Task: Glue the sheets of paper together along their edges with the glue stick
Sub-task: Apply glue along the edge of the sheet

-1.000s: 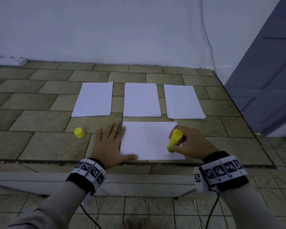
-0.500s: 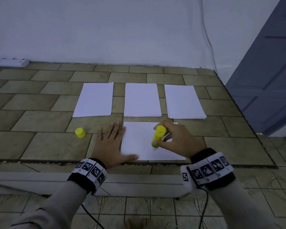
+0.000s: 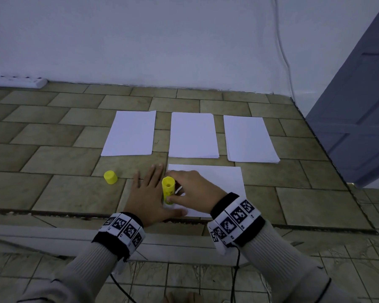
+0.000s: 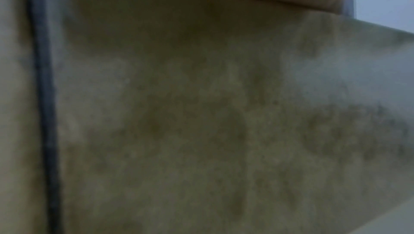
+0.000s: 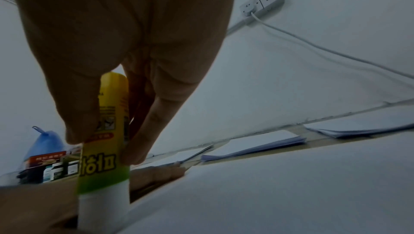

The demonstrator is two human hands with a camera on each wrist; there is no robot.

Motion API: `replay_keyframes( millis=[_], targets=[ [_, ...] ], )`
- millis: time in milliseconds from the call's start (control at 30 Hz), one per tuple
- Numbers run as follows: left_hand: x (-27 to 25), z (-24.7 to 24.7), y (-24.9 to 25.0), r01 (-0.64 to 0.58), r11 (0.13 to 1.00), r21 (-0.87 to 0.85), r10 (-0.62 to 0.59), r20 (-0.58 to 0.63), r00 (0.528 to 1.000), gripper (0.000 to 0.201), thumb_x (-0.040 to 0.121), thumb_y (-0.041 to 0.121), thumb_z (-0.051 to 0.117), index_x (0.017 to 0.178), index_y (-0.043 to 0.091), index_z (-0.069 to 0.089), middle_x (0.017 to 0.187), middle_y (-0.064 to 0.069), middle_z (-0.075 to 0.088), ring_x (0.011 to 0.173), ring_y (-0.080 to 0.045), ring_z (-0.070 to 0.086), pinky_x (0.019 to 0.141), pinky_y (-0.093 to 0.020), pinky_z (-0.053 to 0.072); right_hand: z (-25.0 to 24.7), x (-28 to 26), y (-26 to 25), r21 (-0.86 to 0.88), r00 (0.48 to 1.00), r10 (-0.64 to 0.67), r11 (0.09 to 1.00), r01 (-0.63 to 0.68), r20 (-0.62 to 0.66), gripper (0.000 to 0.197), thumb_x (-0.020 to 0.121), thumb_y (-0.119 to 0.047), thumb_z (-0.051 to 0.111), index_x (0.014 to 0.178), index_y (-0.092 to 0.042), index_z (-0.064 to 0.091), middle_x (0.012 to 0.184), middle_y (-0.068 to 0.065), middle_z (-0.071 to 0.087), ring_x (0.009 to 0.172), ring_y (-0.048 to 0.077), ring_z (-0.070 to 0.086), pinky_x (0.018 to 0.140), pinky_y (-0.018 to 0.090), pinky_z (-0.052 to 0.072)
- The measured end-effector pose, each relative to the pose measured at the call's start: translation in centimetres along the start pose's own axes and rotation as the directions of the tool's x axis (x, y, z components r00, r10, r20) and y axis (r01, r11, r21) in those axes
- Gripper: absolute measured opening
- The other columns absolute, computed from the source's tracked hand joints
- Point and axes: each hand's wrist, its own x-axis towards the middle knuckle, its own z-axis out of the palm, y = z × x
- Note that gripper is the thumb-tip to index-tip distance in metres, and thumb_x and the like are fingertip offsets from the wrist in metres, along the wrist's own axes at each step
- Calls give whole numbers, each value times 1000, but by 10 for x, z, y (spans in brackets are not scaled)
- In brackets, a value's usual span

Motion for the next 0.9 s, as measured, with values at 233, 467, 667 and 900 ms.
replay_keyframes(
  millis=[233, 467, 667, 900],
  targets=[
    [1, 2, -3, 46, 999, 13, -46, 18, 999, 137, 49, 107, 9, 156, 23, -4, 163, 0, -12, 149, -18, -16, 117, -56, -11, -23, 39, 21, -104, 998, 55, 993, -59, -39, 29, 83, -14, 71, 106, -4, 56, 101, 13, 65, 91, 25, 61, 81, 42, 51],
    [1, -3, -1, 60, 998, 24, -61, 42, 997, 140, 45, 106, 1, 155, 20, -9, 162, 0, -18, 148, -18, -19, 117, -55, -12, -42, 61, 34, -117, 986, 140, 982, -150, -96, 25, 83, -12, 69, 103, -6, 54, 100, 13, 65, 91, 28, 62, 83, 39, 50],
    [0, 0, -3, 57, 998, 17, -57, 24, 998, 136, 50, 105, 8, 156, 22, -6, 162, 0, -16, 149, -18, -17, 117, -56, -11, -48, 13, 37, 50, 970, 201, 979, -196, -137, 18, 76, -17, 76, 79, -16, 57, 79, -5, 63, 76, 13, 59, 65, 17, 45],
    [0, 0, -3, 40, 999, 5, -40, 0, 999, 134, 49, 105, 5, 156, 24, 1, 163, -1, -13, 149, -19, -15, 117, -55, -11, -35, -61, 40, 227, 972, 204, 958, -174, -119, 16, 76, -13, 76, 91, -11, 71, 93, -7, 70, 83, 6, 66, 77, 26, 56]
  ],
)
